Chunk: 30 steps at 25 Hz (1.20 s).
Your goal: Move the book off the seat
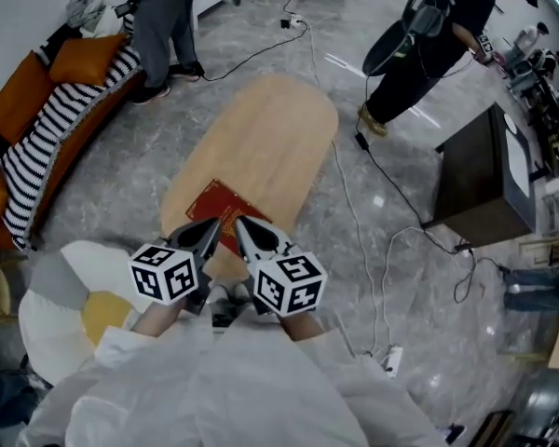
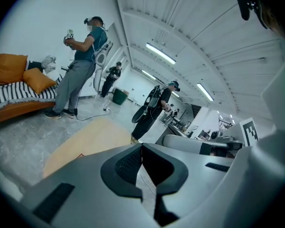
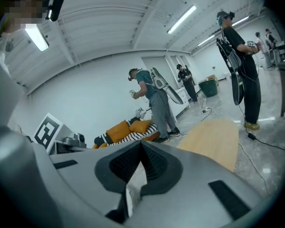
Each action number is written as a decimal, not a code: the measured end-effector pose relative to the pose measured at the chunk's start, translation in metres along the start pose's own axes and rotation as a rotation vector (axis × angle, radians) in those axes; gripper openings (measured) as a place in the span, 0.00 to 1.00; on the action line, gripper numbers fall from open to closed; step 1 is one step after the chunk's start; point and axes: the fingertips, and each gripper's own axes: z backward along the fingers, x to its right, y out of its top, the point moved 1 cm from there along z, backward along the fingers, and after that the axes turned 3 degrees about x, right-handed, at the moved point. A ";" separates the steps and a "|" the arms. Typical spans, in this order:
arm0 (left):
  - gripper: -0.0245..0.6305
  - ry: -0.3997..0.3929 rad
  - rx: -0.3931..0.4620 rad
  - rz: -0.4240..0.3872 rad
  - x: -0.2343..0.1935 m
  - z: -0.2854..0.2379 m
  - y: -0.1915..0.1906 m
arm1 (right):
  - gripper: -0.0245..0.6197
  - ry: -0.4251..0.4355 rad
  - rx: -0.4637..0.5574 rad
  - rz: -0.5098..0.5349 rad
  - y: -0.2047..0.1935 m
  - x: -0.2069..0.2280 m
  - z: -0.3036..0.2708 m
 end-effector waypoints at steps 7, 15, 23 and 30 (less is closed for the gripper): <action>0.05 0.009 -0.016 0.012 -0.001 0.000 -0.006 | 0.06 -0.009 -0.015 0.029 -0.002 -0.001 0.000; 0.05 0.005 -0.026 -0.019 0.002 0.000 -0.007 | 0.05 -0.019 -0.033 0.042 -0.007 -0.002 0.000; 0.05 -0.004 -0.024 -0.017 0.003 -0.004 -0.008 | 0.05 -0.033 -0.043 0.059 -0.007 0.003 0.001; 0.05 0.002 -0.027 -0.025 0.007 -0.002 -0.010 | 0.05 -0.030 -0.052 0.076 -0.009 0.002 0.006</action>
